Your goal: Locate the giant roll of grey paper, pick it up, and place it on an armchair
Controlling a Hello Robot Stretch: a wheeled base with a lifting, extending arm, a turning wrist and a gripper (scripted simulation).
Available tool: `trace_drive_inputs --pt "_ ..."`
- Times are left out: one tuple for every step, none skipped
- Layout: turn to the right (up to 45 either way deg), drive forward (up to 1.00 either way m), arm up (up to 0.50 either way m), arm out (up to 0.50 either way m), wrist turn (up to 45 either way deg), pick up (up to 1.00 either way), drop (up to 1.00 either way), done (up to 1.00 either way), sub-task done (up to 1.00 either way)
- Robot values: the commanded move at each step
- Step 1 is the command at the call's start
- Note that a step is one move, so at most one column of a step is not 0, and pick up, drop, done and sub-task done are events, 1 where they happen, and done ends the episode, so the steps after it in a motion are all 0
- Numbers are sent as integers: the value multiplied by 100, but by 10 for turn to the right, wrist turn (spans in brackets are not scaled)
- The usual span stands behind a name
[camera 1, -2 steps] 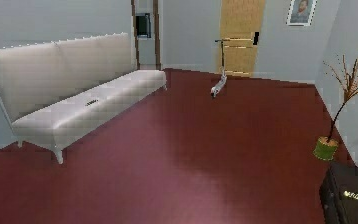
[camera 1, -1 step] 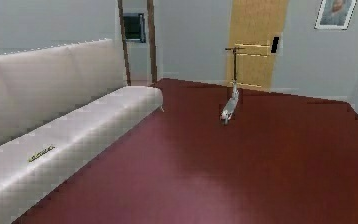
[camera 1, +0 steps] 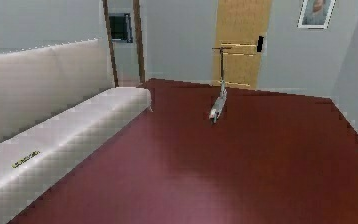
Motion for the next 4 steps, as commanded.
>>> trace_drive_inputs --pt "0 100 0 0 0 0 0 0 0" --pt "0 100 0 0 0 0 0 0 0" --pt "0 90 0 0 0 0 0 0 0" --pt "0 50 0 0 0 0 0 0 0"
